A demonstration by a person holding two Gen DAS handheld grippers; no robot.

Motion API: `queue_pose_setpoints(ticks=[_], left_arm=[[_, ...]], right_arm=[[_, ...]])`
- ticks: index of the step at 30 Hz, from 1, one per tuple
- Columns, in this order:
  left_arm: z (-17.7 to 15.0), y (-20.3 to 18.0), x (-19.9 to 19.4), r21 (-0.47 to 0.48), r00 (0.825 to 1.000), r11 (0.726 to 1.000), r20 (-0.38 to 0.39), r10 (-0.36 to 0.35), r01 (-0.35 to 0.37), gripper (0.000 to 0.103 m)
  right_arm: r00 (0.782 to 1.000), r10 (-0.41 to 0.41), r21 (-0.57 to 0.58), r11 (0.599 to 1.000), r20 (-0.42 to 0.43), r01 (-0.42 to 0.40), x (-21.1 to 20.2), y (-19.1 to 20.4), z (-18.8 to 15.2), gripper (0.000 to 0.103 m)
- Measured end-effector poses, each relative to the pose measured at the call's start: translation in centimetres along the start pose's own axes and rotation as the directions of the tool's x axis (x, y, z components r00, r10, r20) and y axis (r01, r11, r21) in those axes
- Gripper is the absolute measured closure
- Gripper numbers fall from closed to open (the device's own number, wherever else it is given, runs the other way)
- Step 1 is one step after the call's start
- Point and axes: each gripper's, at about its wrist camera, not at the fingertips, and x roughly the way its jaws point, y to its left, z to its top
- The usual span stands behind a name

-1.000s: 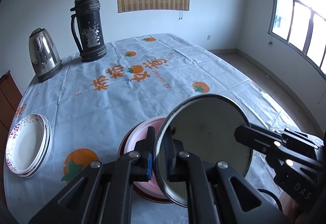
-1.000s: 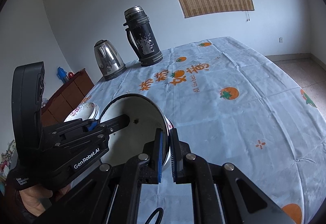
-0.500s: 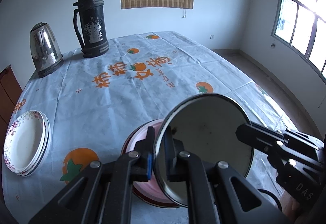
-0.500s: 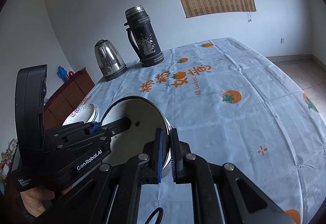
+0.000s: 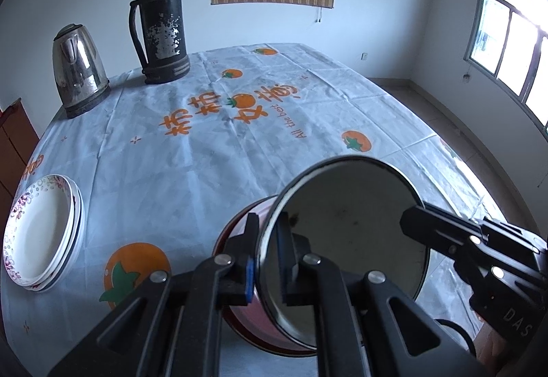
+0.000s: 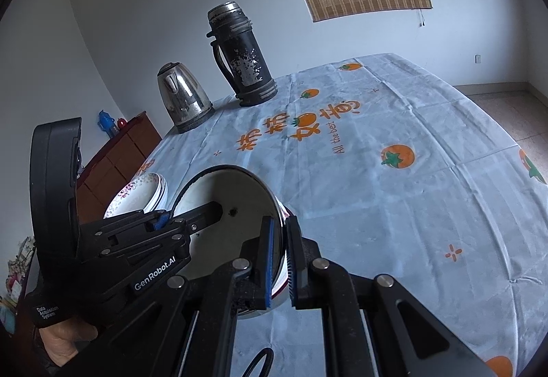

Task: Organize plates and bowls
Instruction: 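Lower the white enamel bowl into the steel pot onto the red bowl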

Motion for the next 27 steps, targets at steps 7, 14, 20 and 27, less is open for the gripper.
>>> queue_pose_setpoints(ticks=[7, 14, 20, 27], left_arm=[[-0.4, 0.1, 0.7, -0.004, 1.0, 1.0, -0.023, 0.015, -0.015, 0.095], [-0.6, 0.2, 0.7, -0.009, 0.999, 1.0, -0.029, 0.029, -0.029, 0.095], [-0.4, 0.5, 1.0, -0.029, 0.999, 0.999, -0.039, 0.026, -0.027, 0.095], [-0.2, 1.1, 1.4, -0.051, 0.998, 0.999, -0.056, 0.003, -0.006, 0.096]], right_arm=[[0.999, 0.01, 0.008, 1.0, -0.032, -0.01, 0.9, -0.4, -0.3, 0.095], [0.999, 0.015, 0.005, 1.0, -0.042, -0.015, 1.4, -0.3, -0.3, 0.095], [0.998, 0.013, -0.001, 1.0, -0.06, -0.013, 1.8, -0.2, 0.1, 0.095], [0.996, 0.007, -0.008, 1.0, -0.085, -0.008, 2.3, -0.2, 0.4, 0.095]])
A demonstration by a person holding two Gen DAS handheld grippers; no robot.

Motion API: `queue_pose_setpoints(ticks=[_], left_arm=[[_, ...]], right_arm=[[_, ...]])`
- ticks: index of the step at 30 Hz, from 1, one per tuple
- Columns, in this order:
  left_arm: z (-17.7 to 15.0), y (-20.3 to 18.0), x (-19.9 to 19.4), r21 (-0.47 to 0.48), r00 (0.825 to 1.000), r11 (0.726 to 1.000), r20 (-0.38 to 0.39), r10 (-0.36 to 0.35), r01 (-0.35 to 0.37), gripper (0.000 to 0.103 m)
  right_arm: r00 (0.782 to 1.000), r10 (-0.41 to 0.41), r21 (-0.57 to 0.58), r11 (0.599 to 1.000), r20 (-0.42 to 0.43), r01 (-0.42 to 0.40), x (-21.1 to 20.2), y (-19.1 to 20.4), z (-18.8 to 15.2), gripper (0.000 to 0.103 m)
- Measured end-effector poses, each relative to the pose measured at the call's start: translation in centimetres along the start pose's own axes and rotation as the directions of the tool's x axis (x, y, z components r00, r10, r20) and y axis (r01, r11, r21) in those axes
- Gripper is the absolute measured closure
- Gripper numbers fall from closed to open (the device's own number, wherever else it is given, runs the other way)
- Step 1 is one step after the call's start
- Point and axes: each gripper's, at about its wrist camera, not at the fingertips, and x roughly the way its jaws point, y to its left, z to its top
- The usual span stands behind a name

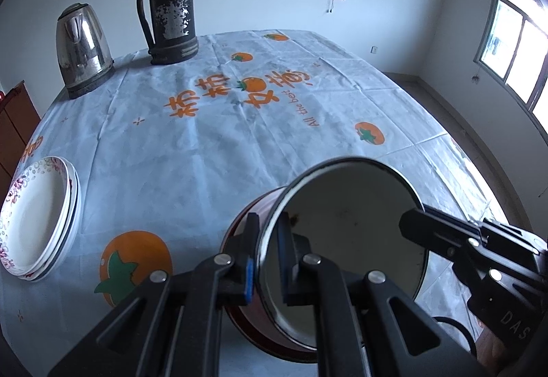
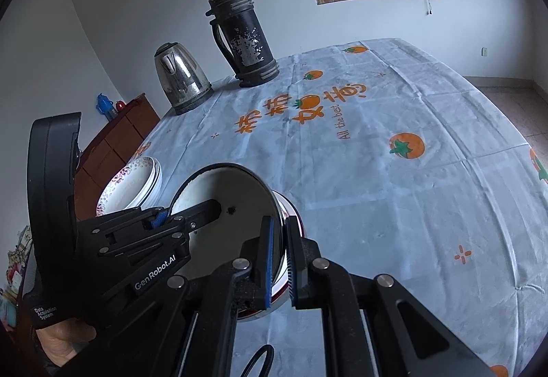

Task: Organize plates and bowls
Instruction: 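Lower the white enamel bowl into the steel pot onto the red bowl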

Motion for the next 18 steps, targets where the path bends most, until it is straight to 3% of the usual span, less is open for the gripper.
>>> queue_pose_setpoints(ticks=[11, 18], left_arm=[[0.9, 0.1, -0.9, -0.016, 1.0, 1.0, 0.006, -0.006, 0.006, 0.095], [0.5, -0.1, 0.1, -0.013, 0.999, 1.0, -0.037, 0.012, -0.013, 0.093]], right_arm=[[1.0, 0.031, 0.024, 0.999, 0.004, -0.031, -0.7, 0.1, 0.9, 0.095], [0.997, 0.042, 0.052, 0.998, -0.059, -0.039, -0.3, -0.3, 1.1, 0.095]])
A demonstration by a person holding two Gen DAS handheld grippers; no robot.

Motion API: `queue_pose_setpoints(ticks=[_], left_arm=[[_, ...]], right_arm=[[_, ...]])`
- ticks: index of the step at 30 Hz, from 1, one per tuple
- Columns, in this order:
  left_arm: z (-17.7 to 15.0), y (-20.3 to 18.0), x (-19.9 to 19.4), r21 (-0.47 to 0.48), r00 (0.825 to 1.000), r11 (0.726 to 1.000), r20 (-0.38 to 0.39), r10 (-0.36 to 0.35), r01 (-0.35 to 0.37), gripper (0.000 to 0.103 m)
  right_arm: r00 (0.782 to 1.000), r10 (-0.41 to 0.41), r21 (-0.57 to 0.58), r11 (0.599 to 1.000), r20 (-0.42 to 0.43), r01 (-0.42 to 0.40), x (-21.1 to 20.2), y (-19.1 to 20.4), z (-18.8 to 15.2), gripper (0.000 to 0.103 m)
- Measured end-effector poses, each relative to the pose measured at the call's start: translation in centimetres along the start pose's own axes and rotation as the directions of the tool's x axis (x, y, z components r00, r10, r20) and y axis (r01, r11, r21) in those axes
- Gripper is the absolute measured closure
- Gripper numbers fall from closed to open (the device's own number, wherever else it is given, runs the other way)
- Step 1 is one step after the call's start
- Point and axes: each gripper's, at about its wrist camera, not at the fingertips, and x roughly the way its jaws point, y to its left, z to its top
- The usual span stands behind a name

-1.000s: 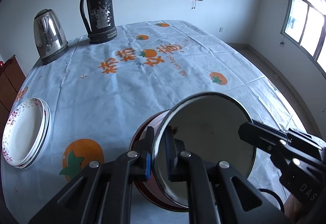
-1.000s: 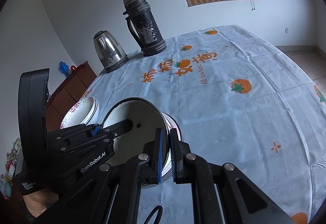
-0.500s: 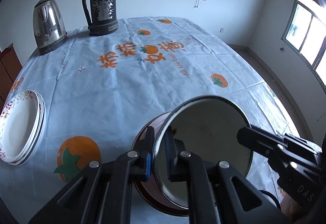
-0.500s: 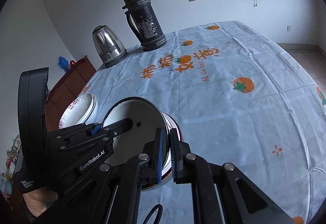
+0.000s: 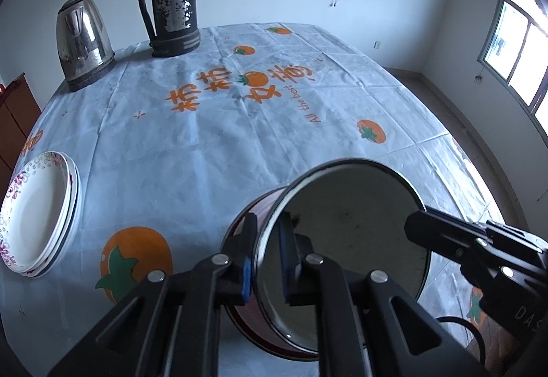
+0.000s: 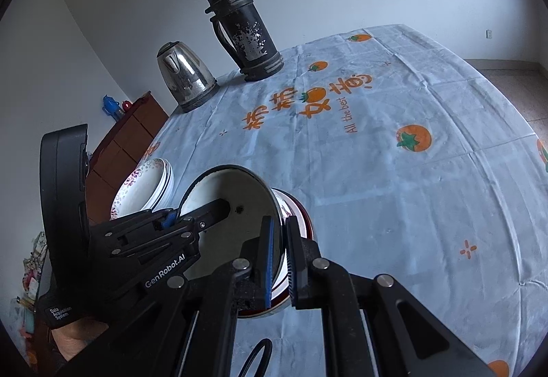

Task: Organize plates and bowls
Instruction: 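Lower the white enamel bowl into the steel pot onto the red bowl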

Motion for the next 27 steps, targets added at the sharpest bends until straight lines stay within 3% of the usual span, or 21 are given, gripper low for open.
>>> queue_pose_setpoints(ticks=[17, 27], left_arm=[[-0.1, -0.3, 0.2, 0.026, 0.998, 0.998, -0.017, 0.066, -0.065, 0.093], [0.1, -0.1, 0.5, 0.019, 0.998, 0.997, -0.013, 0.069, -0.069, 0.091]], right_arm=[[0.992, -0.024, -0.011, 1.0, -0.124, 0.023, 1.9, 0.1, -0.3, 0.095], [0.993, -0.026, -0.003, 1.0, -0.112, 0.026, 2.0, 0.2, 0.0, 0.095]])
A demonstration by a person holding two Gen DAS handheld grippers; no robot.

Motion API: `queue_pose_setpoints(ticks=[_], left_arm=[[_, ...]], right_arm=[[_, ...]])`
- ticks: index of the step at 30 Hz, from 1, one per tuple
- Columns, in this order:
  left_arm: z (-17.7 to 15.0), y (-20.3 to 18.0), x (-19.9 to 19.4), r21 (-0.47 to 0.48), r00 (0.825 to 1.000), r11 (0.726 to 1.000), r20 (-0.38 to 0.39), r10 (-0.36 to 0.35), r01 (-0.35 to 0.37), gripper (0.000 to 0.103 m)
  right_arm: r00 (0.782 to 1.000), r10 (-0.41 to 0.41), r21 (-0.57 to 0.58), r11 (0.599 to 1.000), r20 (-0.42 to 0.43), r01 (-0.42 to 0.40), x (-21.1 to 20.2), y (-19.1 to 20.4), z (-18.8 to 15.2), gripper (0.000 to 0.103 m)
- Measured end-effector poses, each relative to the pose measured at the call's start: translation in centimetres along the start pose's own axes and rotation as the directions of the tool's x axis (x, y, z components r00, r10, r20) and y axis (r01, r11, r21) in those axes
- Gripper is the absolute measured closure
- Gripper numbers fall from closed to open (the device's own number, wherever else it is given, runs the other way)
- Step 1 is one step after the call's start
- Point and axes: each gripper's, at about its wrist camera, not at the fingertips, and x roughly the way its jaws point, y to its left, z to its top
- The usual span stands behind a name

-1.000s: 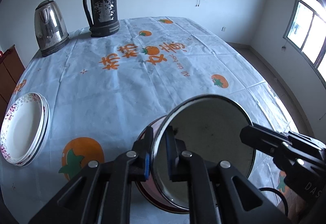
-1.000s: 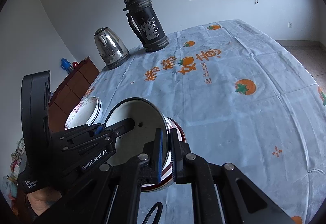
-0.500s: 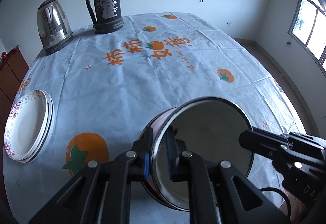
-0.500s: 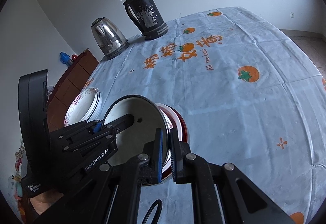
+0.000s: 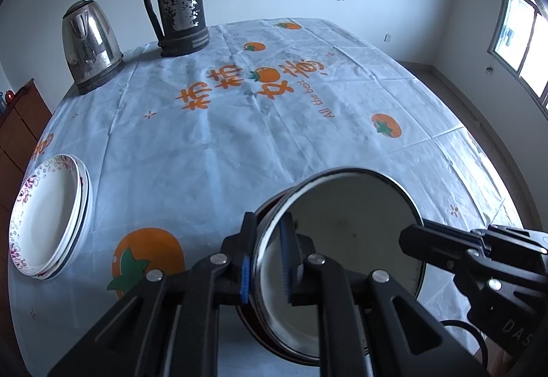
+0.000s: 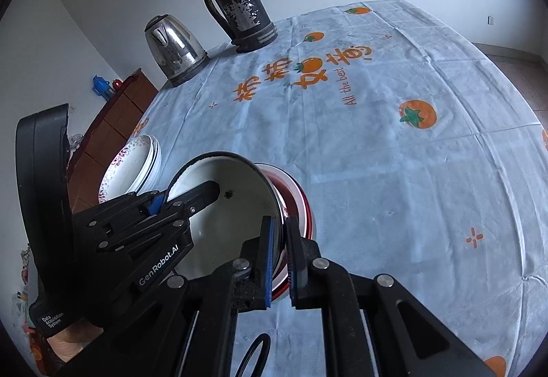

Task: Organize plates and bowls
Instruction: 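Open both grippers to release the white bowl inside the pot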

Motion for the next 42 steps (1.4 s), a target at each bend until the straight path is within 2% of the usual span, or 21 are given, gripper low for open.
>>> queue_pose_setpoints(ticks=[7, 14, 17, 19, 24, 28, 32, 34, 36, 38, 42], left_arm=[[-0.2, 0.1, 0.0, -0.015, 1.0, 1.0, 0.015, 0.008, -0.007, 0.091], [-0.1, 0.2, -0.1, -0.026, 1.0, 1.0, 0.018, 0.009, -0.009, 0.089], [0.0, 0.5, -0.1, -0.051, 1.0, 0.999, 0.016, -0.009, 0.01, 0.08], [0.1, 0.7, -0.3, -0.057, 1.0, 0.998, 0.026, 0.002, -0.001, 0.066], [0.3, 1.2, -1.1, -0.067, 0.998, 0.998, 0.066, 0.003, 0.002, 0.059], [0.3, 2.3, -1.5, -0.099, 0.995, 0.995, 0.099, 0.014, -0.004, 0.046], [-0.3, 3.1, -1.9, -0.113, 0.984, 0.992, 0.164, 0.076, -0.058, 0.041], [-0.8, 3.4, -2.1, -0.115, 0.973, 0.989, 0.203, 0.114, -0.092, 0.032], [-1.3, 3.9, -2.1, -0.126, 0.962, 0.986, 0.236, 0.134, -0.107, 0.028], [-2.0, 4.5, -2.0, -0.149, 0.955, 0.983, 0.261, 0.142, -0.105, 0.026], [-3.0, 5.8, -1.4, -0.203, 0.944, 0.971, 0.279, 0.177, -0.123, 0.025]], right_arm=[[1.0, 0.001, 0.01, 1.0, 0.0, -0.001, 0.4, -0.1, 0.2, 0.095], [0.999, -0.032, 0.0, 0.999, 0.023, 0.032, 0.6, 0.1, 0.4, 0.095], [0.999, -0.041, 0.0, 0.999, 0.035, 0.041, 0.5, 0.1, 0.6, 0.095], [0.998, -0.043, -0.005, 0.999, 0.038, 0.043, 0.5, 0.3, 0.8, 0.094], [0.997, -0.047, 0.0, 0.999, 0.053, 0.047, 0.7, 0.0, 1.0, 0.093], [0.991, -0.004, 0.026, 1.0, 0.137, 0.001, -0.1, -0.6, 0.7, 0.093], [0.972, 0.031, 0.043, 0.998, 0.234, -0.042, -0.7, -1.4, 0.2, 0.089], [0.963, 0.01, 0.022, 1.0, 0.271, -0.017, -0.6, -1.6, -0.3, 0.082], [0.951, -0.026, 0.008, 1.0, 0.309, 0.025, -0.6, -1.8, -1.0, 0.069], [0.927, -0.074, 0.007, 0.997, 0.369, 0.077, -0.8, -2.0, -2.2, 0.059], [0.854, -0.178, 0.046, 0.983, 0.489, 0.179, -1.7, -2.4, -4.4, 0.047]])
